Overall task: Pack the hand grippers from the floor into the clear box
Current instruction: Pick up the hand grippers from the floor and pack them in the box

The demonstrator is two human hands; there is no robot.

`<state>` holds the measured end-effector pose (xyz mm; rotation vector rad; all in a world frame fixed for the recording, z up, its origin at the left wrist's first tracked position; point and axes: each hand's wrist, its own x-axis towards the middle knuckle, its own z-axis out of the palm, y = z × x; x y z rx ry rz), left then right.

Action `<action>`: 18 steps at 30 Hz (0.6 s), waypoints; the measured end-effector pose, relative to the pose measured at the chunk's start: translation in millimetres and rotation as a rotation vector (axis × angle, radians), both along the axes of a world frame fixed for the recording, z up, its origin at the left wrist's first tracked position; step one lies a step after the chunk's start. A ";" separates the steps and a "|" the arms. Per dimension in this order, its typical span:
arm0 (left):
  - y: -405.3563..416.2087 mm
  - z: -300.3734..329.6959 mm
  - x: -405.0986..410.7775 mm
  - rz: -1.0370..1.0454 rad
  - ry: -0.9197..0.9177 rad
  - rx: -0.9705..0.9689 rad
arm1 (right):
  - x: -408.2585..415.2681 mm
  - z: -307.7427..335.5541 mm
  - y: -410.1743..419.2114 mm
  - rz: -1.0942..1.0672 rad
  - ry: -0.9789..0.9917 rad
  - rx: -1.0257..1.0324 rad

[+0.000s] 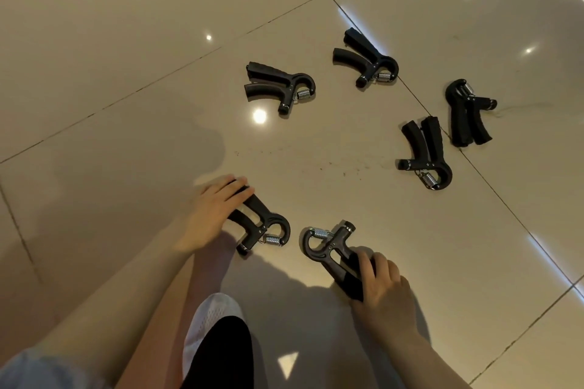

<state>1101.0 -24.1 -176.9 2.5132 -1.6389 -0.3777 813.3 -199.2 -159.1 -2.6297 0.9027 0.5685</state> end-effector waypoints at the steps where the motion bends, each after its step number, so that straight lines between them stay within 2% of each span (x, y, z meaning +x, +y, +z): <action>1: -1.8 0.2 -0.7 0.002 -0.008 -0.006 | 0.3 0.5 0.1 -0.005 -0.030 0.002; 5: 0.8 -0.9 2.0 -0.030 -0.064 -0.018 | 8.9 21.9 -16.2 0.036 -0.038 0.057; 8: 7.6 -0.7 5.7 -0.012 -0.004 0.029 | 36.5 55.6 -42.4 0.001 -0.093 0.211; 10: 12.9 6.9 3.8 0.003 0.056 -0.015 | 59.9 74.9 -52.8 -0.092 -0.187 0.268; 14: 21.4 44.1 -9.3 0.054 0.175 -0.039 | 94.7 91.6 -47.6 -0.246 -0.383 0.096; 16: 19.0 64.1 -21.2 0.134 0.234 -0.111 | 104.0 95.8 -43.7 -0.271 -0.384 -0.034; 18: 12.8 75.3 -28.5 0.185 0.260 -0.232 | 111.5 97.0 -42.1 -0.282 -0.310 -0.070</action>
